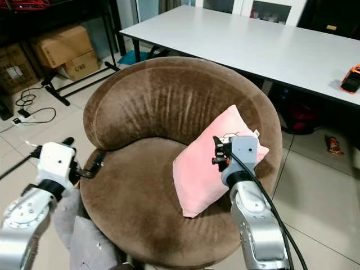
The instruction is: Move the pillow to the sofa from floor
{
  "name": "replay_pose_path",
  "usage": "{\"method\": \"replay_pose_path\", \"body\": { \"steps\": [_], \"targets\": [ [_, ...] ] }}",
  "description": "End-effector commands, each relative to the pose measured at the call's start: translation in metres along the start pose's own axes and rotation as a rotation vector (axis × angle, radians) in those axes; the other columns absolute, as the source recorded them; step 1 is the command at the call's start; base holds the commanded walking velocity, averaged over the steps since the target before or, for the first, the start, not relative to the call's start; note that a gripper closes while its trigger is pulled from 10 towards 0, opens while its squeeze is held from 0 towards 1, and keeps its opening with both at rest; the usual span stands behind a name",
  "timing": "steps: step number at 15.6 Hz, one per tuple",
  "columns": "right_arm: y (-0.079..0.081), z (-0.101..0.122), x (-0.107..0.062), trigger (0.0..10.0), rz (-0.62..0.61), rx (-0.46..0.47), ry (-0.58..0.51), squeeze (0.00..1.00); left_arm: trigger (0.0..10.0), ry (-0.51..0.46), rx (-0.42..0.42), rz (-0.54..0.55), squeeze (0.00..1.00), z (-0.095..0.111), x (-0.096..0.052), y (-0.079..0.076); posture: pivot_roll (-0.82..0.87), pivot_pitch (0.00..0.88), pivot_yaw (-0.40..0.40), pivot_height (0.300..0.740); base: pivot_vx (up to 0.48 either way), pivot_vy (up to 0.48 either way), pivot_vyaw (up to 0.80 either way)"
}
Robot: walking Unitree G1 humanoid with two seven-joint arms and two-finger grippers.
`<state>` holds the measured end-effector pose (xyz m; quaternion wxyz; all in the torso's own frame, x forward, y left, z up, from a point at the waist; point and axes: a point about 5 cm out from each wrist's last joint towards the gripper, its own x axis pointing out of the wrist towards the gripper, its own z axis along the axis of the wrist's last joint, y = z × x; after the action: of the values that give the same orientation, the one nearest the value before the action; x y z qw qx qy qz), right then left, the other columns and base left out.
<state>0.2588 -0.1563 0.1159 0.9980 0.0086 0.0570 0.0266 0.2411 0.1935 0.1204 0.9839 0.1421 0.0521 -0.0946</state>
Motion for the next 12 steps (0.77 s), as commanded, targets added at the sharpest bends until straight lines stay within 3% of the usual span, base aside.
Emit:
{"method": "replay_pose_path", "body": {
  "steps": [1, 12],
  "targets": [
    [0.0013, 0.0028, -0.0010, 10.0, -0.002, 0.003, 0.002, 0.00, 10.0, -0.016, 0.007, 0.002, 0.00, 0.0031, 0.0001, -0.0018, -0.06, 0.000, 0.037, 0.740, -0.244, 0.000, 0.00],
    [0.0014, 0.0038, 0.0001, 10.0, 0.010, -0.022, 0.057, 0.00, 10.0, -0.018, -0.005, 0.017, 0.00, 0.0013, -0.0018, -0.0051, -0.05, 0.000, 0.012, 0.740, -0.274, 0.000, 0.00]
  ]
}}
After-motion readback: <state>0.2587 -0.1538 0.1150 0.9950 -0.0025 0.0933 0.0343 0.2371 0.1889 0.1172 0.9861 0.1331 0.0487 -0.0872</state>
